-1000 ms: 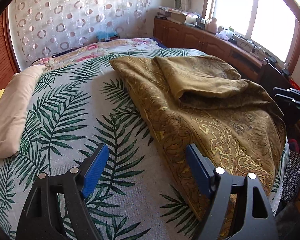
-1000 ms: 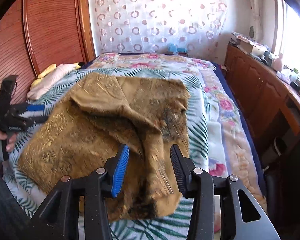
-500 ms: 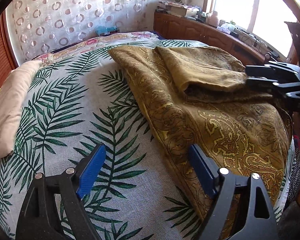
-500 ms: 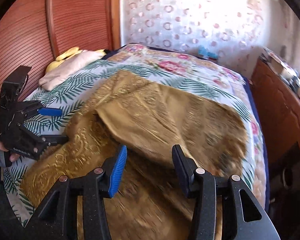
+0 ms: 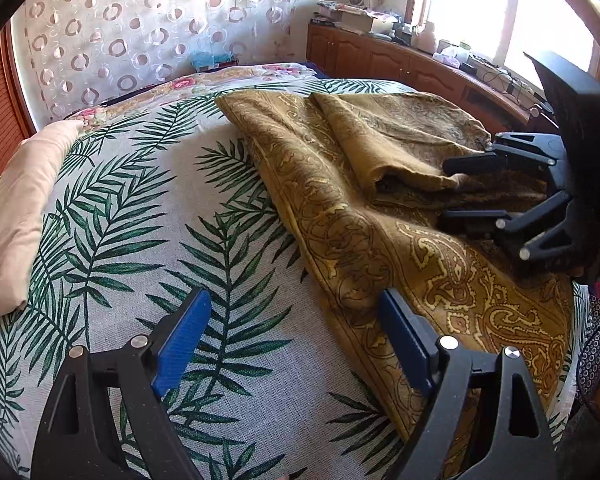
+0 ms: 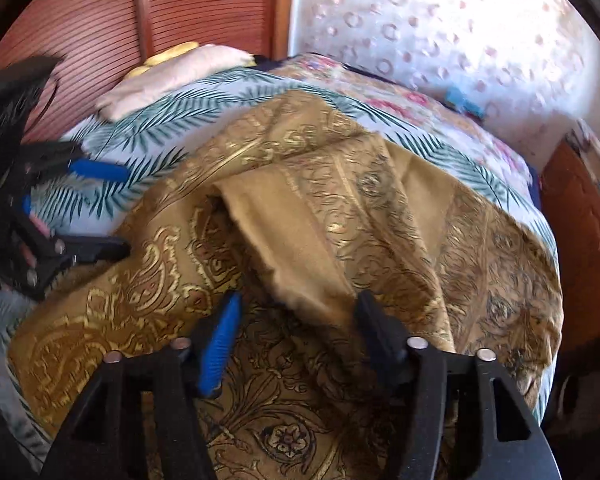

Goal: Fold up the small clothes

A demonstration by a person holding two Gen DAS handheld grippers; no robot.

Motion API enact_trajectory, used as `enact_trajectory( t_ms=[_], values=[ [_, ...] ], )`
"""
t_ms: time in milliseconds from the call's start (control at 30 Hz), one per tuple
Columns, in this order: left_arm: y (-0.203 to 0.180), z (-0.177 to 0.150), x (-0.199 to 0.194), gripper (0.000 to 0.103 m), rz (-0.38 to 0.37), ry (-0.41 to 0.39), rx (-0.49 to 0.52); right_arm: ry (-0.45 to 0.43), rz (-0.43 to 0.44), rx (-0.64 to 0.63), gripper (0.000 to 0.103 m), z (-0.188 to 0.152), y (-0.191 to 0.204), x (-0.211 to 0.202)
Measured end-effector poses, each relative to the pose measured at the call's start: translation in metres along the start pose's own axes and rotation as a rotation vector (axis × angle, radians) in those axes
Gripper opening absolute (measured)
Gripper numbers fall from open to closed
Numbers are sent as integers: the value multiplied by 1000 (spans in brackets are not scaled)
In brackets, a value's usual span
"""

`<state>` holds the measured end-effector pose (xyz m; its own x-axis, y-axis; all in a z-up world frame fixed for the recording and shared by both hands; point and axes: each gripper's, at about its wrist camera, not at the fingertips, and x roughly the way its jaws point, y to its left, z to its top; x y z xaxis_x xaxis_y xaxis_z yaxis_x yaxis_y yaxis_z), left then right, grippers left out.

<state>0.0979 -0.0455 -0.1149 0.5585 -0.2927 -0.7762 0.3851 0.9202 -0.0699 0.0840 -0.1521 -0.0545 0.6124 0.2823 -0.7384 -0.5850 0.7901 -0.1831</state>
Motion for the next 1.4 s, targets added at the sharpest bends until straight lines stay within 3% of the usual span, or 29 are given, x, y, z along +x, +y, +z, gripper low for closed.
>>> enact_trajectory(
  t_ms=[67, 100, 133, 433, 467, 600, 633, 900, 1167, 1233, 1300, 1333, 1400],
  values=[
    [0, 0, 0, 88, 0, 1, 0, -1, 13, 56, 75, -2, -8, 2],
    [0, 0, 2, 99, 10, 10, 1, 1, 26, 78, 75, -2, -13, 3],
    [0, -1, 6, 103, 38, 28, 0, 1, 28, 79, 75, -3, -12, 4],
    [1, -3, 5, 103, 44, 32, 7, 15, 19, 71, 73, 0, -6, 6],
    [1, -3, 5, 103, 44, 33, 9, 17, 16, 71, 69, 1, -6, 4],
    [2, -3, 5, 103, 43, 34, 11, 29, -33, 78, 15, 5, -17, -6],
    [2, -3, 4, 103, 43, 35, 12, 26, -12, 88, 7, 6, -21, -8],
    [4, -3, 2, 103, 28, 28, 4, -53, -60, 201, 6, 21, -69, -37],
    [5, -4, -16, 103, 2, -48, -11, -36, -234, 347, 6, 23, -128, -33],
    [5, -4, -19, 103, -2, -54, -17, -11, -252, 384, 12, 22, -135, -25],
    [6, -4, -23, 103, -7, -64, -23, -5, -337, 398, 21, 19, -136, -25],
    [6, -3, -25, 103, -12, -70, -27, -10, -342, 408, 26, 19, -136, -26],
    [5, -3, -30, 103, -23, -84, -34, -38, -298, 438, 27, 15, -133, -37]
  ],
)
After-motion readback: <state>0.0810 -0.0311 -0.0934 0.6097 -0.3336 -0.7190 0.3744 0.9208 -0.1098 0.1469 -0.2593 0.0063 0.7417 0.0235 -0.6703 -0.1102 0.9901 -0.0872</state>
